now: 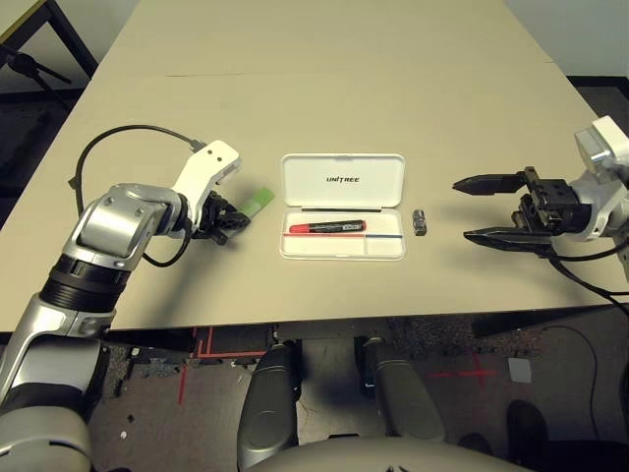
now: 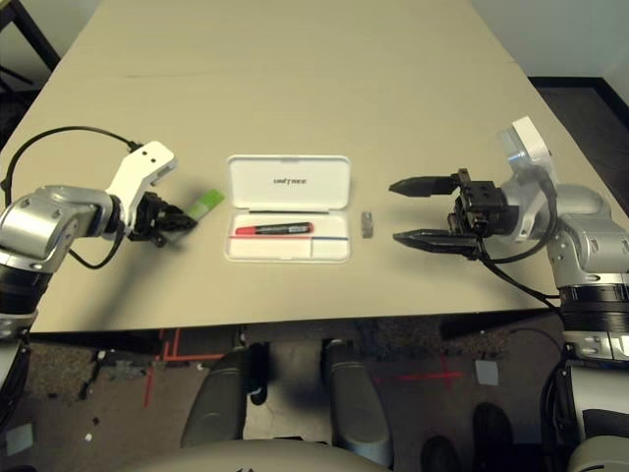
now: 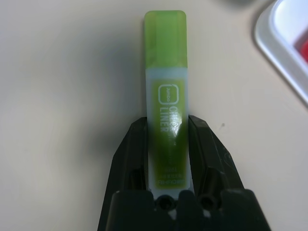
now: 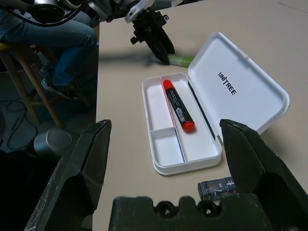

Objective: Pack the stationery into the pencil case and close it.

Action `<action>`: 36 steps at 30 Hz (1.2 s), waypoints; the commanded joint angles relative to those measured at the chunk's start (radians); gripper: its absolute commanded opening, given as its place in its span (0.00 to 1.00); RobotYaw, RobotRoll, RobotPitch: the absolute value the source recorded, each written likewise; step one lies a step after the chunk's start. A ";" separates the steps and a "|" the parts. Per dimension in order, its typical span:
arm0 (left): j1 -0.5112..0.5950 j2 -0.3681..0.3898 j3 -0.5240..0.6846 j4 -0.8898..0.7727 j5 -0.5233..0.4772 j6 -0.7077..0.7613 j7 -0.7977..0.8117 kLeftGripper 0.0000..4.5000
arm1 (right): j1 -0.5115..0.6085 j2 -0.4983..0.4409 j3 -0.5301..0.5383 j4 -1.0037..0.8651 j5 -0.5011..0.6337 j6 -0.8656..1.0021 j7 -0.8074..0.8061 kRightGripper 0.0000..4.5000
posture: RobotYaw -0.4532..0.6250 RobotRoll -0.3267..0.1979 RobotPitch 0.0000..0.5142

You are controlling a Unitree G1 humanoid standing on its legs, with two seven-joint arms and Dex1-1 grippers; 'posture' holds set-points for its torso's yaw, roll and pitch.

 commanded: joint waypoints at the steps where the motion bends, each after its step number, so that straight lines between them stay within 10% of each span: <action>1: 0.063 0.072 0.011 -0.029 0.017 -0.020 -0.031 0.24 | -0.001 0.009 -0.010 0.026 -0.013 -0.014 0.009 1.00 | 0.43 0.62 0.39; 19: 0.245 0.263 0.121 -0.222 -0.042 -0.373 -0.347 0.24 | -0.039 0.018 0.017 0.110 -0.048 -0.066 0.029 1.00 | 0.47 0.62 0.41; 36: -0.008 0.091 -0.050 -0.242 0.042 -0.509 -0.464 0.24 | 0.001 0.017 -0.014 0.073 -0.058 -0.056 0.012 1.00 | 0.42 0.62 0.40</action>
